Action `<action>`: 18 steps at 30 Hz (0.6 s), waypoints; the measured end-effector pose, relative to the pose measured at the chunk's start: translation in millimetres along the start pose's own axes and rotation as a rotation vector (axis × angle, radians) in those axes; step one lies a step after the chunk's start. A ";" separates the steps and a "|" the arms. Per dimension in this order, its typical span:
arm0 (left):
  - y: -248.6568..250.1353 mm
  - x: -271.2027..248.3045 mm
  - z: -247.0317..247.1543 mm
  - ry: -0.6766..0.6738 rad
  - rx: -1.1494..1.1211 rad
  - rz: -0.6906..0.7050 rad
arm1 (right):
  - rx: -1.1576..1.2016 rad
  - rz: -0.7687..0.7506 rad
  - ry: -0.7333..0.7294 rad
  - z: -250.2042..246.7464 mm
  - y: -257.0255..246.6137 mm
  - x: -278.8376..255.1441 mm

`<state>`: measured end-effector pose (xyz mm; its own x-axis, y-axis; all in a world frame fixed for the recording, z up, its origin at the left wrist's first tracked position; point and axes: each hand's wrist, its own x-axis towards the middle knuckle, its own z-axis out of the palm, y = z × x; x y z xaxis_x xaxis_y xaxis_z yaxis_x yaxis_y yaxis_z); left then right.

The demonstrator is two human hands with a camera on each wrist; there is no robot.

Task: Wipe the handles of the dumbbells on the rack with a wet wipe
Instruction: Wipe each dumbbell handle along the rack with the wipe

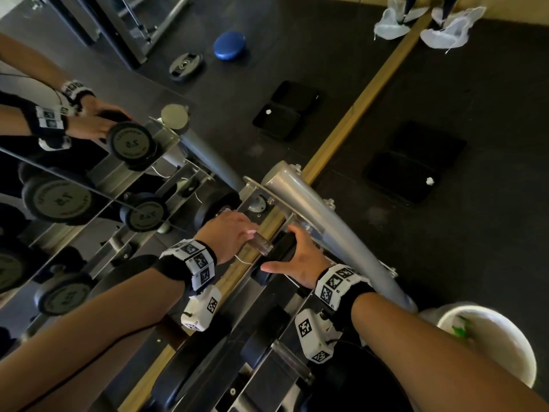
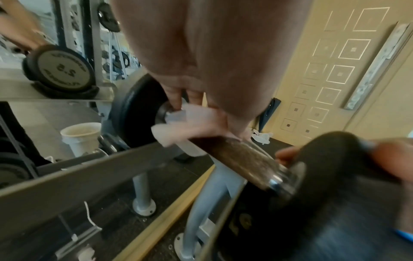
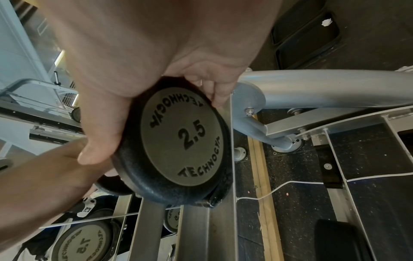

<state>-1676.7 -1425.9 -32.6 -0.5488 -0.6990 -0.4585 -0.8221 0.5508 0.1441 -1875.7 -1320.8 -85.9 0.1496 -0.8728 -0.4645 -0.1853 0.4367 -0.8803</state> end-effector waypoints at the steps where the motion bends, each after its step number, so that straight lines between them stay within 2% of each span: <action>1: 3.6 -3.2 4.1 0.006 0.073 -0.001 | 0.003 -0.006 -0.001 0.4 0.4 0.3; 3: 7.0 -9.9 12.0 0.020 0.184 0.072 | -0.006 -0.021 0.007 1.4 1.5 0.7; 6: 2.4 -12.3 6.7 0.019 0.209 0.133 | -0.015 -0.022 0.009 2.6 2.5 1.0; 10: -2.1 -3.7 -4.3 0.038 0.292 0.011 | -0.011 -0.013 0.011 2.3 4.6 2.8; 13: 14.9 -2.2 -0.8 0.014 0.260 -0.058 | 0.003 -0.001 0.008 2.8 4.5 3.1; 18: 39.3 -7.7 21.8 -0.085 0.185 0.052 | 0.057 0.024 -0.002 3.0 3.2 2.4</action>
<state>-1701.5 -1388.9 -42.5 -0.5684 -0.6310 -0.5280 -0.7471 0.6647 0.0099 -1873.0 -1320.8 -90.1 0.1477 -0.8615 -0.4859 -0.1330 0.4695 -0.8729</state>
